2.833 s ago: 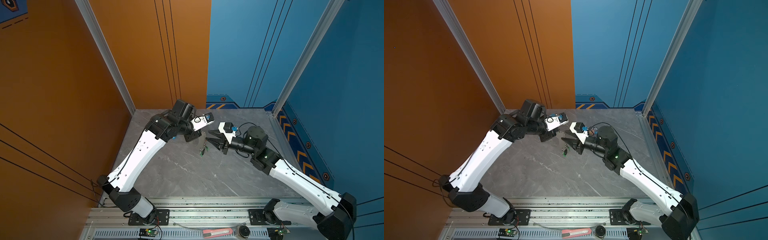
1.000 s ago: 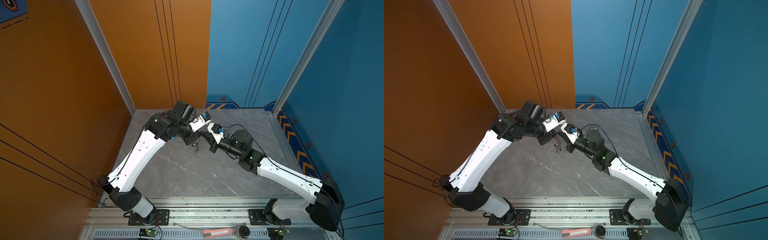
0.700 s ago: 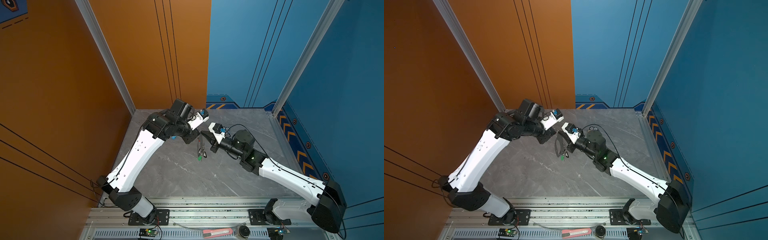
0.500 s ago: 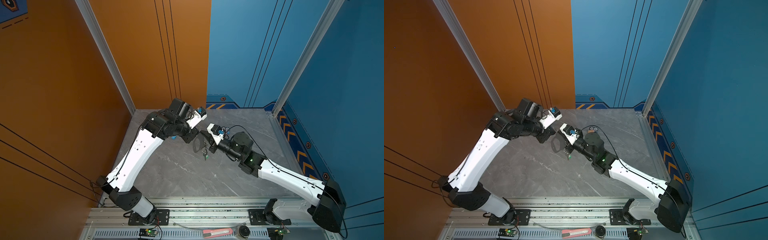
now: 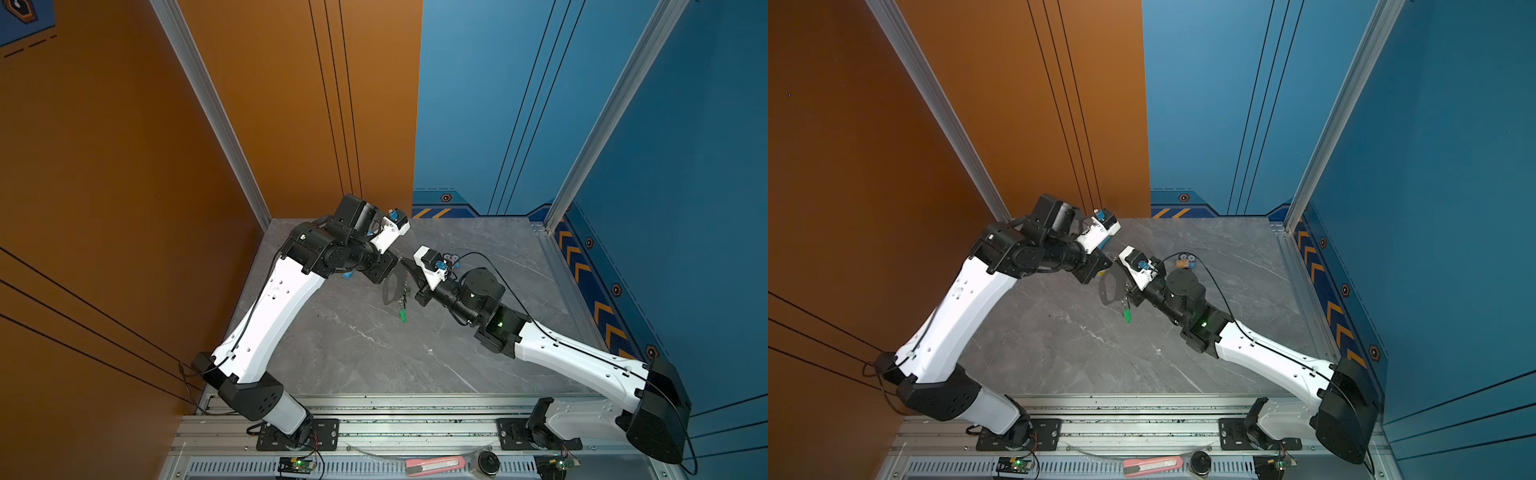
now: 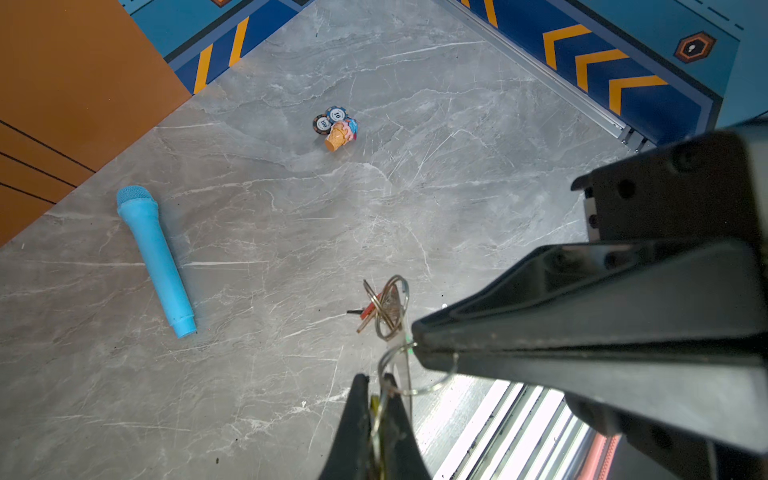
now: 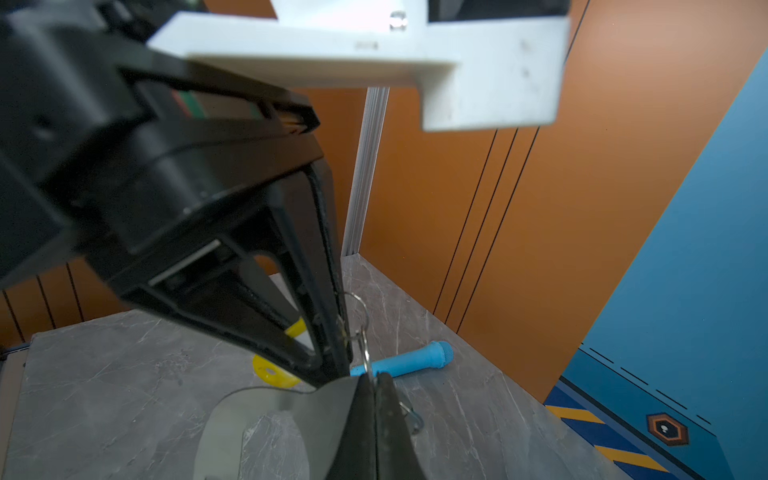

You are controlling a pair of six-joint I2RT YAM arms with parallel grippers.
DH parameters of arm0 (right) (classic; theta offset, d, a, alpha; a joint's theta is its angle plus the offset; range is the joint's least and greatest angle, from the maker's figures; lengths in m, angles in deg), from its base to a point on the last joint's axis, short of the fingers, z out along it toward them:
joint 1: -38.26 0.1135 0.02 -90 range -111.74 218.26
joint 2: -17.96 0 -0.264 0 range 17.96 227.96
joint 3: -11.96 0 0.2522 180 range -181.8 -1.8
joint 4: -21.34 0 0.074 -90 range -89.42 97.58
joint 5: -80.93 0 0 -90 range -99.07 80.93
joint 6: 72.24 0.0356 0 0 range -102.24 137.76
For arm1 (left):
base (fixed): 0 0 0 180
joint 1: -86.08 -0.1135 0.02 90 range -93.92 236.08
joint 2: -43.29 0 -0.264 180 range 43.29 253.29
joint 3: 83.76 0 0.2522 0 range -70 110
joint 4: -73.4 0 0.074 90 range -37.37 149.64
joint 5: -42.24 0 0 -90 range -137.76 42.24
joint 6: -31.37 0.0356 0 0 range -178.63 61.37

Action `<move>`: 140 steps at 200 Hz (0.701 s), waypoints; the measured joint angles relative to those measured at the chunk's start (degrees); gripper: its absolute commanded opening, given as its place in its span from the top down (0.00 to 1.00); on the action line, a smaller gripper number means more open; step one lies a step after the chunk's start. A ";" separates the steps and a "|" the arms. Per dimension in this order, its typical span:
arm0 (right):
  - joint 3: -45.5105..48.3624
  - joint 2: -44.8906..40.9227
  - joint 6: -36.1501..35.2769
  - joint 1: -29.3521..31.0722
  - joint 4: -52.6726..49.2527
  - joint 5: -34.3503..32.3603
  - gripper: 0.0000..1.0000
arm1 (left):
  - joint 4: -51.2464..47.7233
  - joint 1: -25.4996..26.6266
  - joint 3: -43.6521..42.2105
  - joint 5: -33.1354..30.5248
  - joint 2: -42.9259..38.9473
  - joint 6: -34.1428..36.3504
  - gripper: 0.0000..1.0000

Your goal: Remove the keys from the keyring

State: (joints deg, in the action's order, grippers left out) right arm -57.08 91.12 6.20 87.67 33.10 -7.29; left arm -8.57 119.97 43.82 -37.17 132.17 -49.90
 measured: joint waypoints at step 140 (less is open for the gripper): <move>-2.12 -3.04 -16.35 -0.74 -14.86 4.24 1.00 | -4.31 2.93 -0.66 -0.07 0.09 5.68 1.00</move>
State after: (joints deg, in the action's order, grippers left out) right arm -59.20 88.09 -10.14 86.93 18.23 -3.05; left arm -12.88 122.90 43.16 -37.24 132.26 -44.22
